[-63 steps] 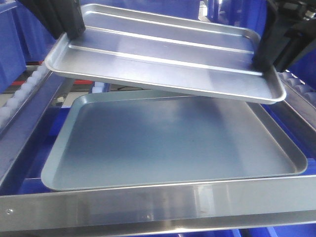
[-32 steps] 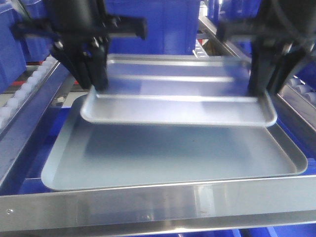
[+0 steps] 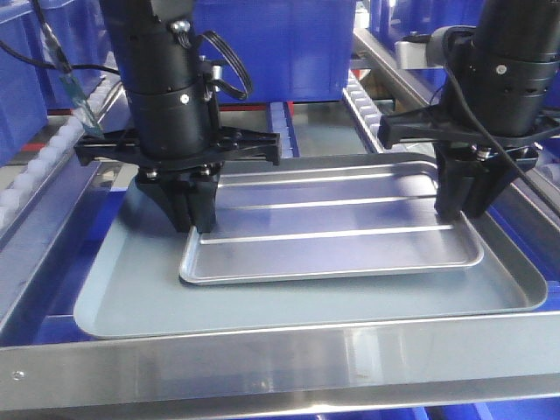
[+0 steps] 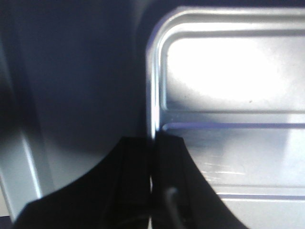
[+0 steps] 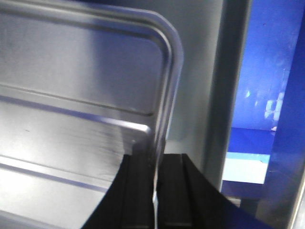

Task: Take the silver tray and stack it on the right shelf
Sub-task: 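Lower the silver tray into the grey tray with both grippers, then open both grippers and raise them away from the trays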

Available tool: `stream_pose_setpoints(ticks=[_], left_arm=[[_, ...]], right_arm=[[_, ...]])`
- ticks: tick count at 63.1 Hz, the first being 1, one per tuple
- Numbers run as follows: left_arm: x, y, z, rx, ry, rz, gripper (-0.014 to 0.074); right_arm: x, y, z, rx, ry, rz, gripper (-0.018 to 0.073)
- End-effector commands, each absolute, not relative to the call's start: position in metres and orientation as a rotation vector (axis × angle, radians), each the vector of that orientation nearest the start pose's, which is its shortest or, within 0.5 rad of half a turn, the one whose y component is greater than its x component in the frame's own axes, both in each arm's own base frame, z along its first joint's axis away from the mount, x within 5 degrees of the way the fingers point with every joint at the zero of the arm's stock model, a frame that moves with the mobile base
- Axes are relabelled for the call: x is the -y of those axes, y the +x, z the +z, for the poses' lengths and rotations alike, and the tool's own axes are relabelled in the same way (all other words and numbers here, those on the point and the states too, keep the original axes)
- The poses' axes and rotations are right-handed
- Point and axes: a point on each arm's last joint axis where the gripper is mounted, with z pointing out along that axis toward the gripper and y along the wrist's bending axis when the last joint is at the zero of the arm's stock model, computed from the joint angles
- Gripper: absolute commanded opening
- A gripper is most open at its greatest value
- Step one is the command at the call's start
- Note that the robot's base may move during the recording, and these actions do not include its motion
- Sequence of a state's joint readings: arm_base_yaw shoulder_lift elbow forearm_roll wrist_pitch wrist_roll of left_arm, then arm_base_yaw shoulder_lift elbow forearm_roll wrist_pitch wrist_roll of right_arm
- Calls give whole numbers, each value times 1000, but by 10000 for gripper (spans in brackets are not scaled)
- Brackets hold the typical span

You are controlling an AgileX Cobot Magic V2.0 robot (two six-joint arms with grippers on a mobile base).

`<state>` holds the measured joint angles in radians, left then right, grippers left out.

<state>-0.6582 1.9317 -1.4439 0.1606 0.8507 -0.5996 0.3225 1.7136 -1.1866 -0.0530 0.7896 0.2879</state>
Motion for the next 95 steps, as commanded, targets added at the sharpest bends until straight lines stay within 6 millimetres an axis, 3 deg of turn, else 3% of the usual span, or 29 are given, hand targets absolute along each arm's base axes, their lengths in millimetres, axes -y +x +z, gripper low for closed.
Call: stream_pose_setpoints(ticks=[1, 9, 17, 22, 26, 35, 41, 52, 59, 67, 78, 84, 88, 95], left_arm=[[231, 329, 236, -2724, 240, -72, -100], [229, 330, 236, -2725, 245, -72, -99], [229, 330, 236, -2733, 269, -74, -60], [228, 329, 236, -2737, 267, -73, 48], [229, 329, 236, -2741, 264, -75, 188], [230, 329, 242, -2745, 262, -86, 462], [231, 330, 252, -2743, 269, -94, 521], [232, 321, 287, -2682, 312, -129, 515], [229, 305, 306, -2647, 358, -144, 496], [223, 284, 319, -2603, 407, -147, 378], [207, 250, 321, -2542, 452, -198, 78], [195, 232, 323, -2484, 468, -247, -116], [188, 221, 321, -2451, 476, -276, -80], [175, 202, 316, -2391, 505, -301, -96]], right_arm=[[-100, 333, 250, -2687, -144, 57, 64], [-100, 333, 251, -2691, -145, 55, 176], [-100, 335, 258, -2686, -141, 55, 431], [-101, 337, 264, -2679, -141, 52, 536], [-101, 338, 270, -2668, -145, 53, 576], [-100, 335, 281, -2640, -143, 62, 571], [-99, 332, 287, -2624, -141, 67, 571], [-95, 319, 308, -2586, -135, 78, 565], [-91, 306, 321, -2565, -131, 84, 468], [-85, 287, 333, -2527, -128, 96, 281], [-75, 256, 332, -2497, -129, 107, 60], [-69, 236, 328, -2468, -130, 118, 53], [-65, 223, 323, -2450, -132, 125, 54], [-58, 201, 313, -2406, -134, 141, 54]])
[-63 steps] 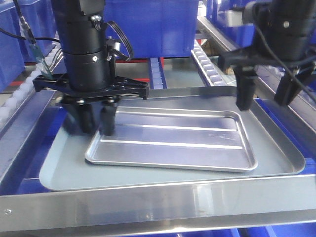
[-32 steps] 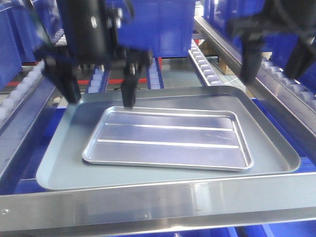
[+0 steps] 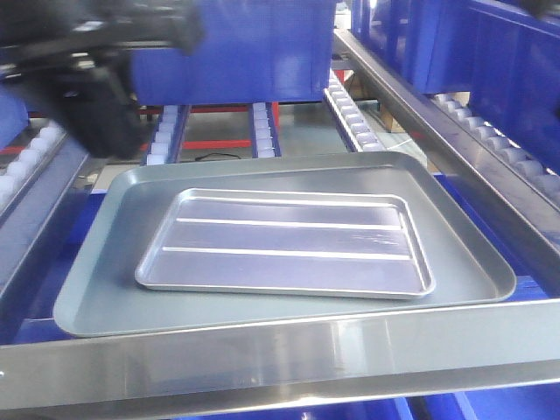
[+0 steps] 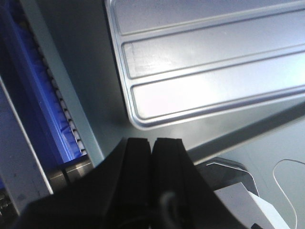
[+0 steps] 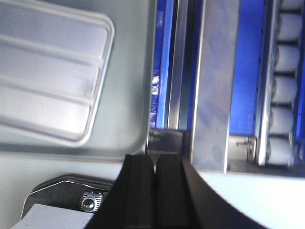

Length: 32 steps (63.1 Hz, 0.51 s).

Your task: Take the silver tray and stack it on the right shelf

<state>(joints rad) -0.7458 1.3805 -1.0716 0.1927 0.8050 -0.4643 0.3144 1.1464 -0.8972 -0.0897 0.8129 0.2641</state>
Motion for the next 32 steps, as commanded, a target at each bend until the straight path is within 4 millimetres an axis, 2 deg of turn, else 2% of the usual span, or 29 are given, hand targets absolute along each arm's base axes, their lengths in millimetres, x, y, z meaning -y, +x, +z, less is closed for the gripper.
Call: stream_pose_setpoints(ticks=[1, 12, 32], left_arm=[[173, 199, 313, -2388, 514, -299, -97], [155, 164, 308, -2226, 617, -354, -99], [114, 101, 315, -1936, 707, -533, -100]], right_arm=[[-57, 196, 311, -2396, -135, 145, 54], [-46, 161, 301, -2287, -135, 180, 54], [-25, 93, 303, -1943, -116, 266, 54]])
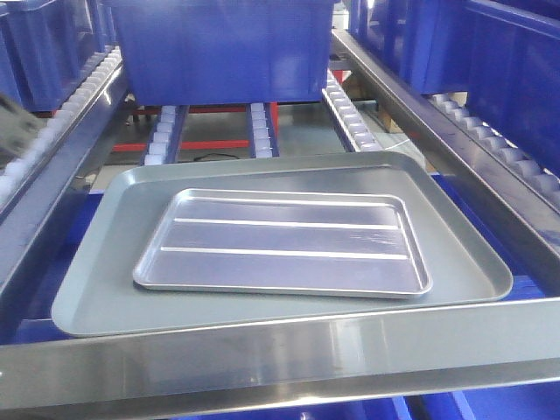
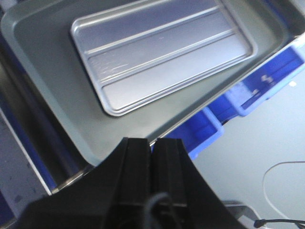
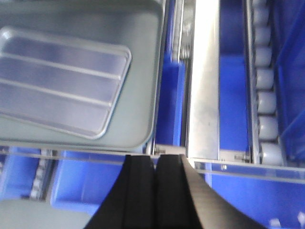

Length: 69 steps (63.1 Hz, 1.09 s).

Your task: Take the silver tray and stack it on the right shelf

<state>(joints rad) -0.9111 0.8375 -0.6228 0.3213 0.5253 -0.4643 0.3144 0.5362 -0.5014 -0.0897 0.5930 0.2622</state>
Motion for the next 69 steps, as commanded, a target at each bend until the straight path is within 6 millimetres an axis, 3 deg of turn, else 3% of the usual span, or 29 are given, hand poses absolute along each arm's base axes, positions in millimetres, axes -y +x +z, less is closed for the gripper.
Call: stream_pose_setpoints(ticks=[1, 12, 50, 57, 69], left_arm=[[112, 99, 315, -1925, 705, -540, -100], [91, 83, 320, -1851, 667, -578, -100], [88, 81, 321, -1841, 659, -583, -100], [87, 76, 320, -1865, 645, -651, -100], [65, 68, 305, -1700, 610, -608, -100]], right_arm=[[-25, 91, 303, -1930, -116, 268, 54], [-19, 74, 298, -1821, -116, 281, 54], [-19, 73, 295, -1834, -116, 278, 54], [-19, 73, 295, -1834, -116, 278, 54], [-19, 73, 295, -1833, -116, 278, 54]])
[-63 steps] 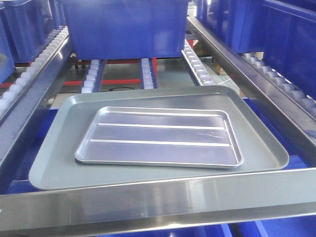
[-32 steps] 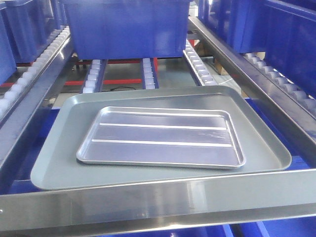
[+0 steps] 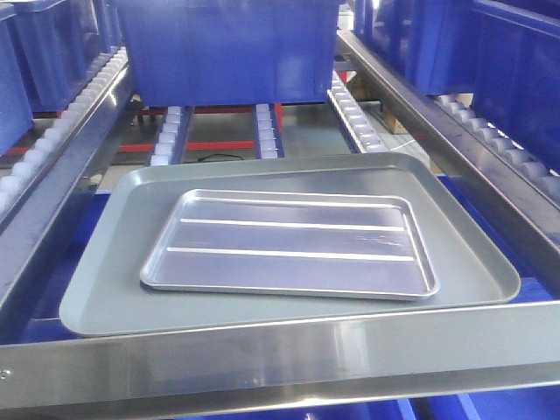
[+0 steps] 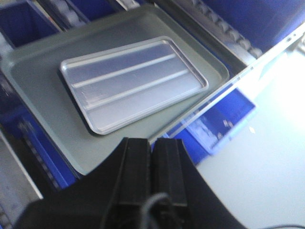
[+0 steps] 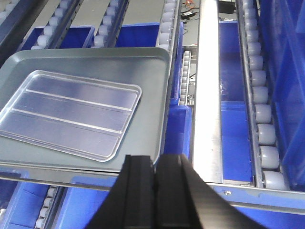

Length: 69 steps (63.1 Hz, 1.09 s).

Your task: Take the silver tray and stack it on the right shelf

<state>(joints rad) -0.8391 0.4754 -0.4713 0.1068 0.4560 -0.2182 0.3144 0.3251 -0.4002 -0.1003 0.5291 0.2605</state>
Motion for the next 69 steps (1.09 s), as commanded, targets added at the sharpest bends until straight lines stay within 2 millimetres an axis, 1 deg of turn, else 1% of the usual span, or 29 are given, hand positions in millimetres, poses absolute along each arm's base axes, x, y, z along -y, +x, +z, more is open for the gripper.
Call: stream_pose_setpoints(ticks=[1, 8, 17, 24, 28, 33, 43, 45, 56, 69], left_arm=[[63, 67, 303, -1688, 601, -600, -100], [46, 60, 279, -1613, 485, -546, -100], [29, 52, 248, -1538, 333, -473, -100], [19, 48, 232, -1473, 221, -383, -100], [16, 49, 225, -1459, 163, -326, -100], [12, 52, 220, -1447, 101, -260, -100], [6, 54, 210, -1369, 11, -161, -100], [5, 55, 208, -1390, -4, -143, -100], [1, 55, 209, -1388, -55, -81, -100], [1, 55, 209, -1390, -57, -80, -100]], right_arm=[[-19, 73, 295, -1833, -116, 278, 54], [-19, 73, 295, -1833, -116, 278, 54], [-19, 73, 295, -1833, -116, 278, 54], [-19, 73, 295, -1833, -116, 278, 54], [-19, 73, 295, -1833, -116, 278, 54], [-19, 73, 295, -1834, -116, 278, 54], [-19, 73, 295, -1834, -116, 278, 54], [-19, 73, 295, -1834, -116, 278, 54], [-19, 73, 295, -1834, -116, 278, 54], [-19, 73, 295, -1834, -116, 278, 54]])
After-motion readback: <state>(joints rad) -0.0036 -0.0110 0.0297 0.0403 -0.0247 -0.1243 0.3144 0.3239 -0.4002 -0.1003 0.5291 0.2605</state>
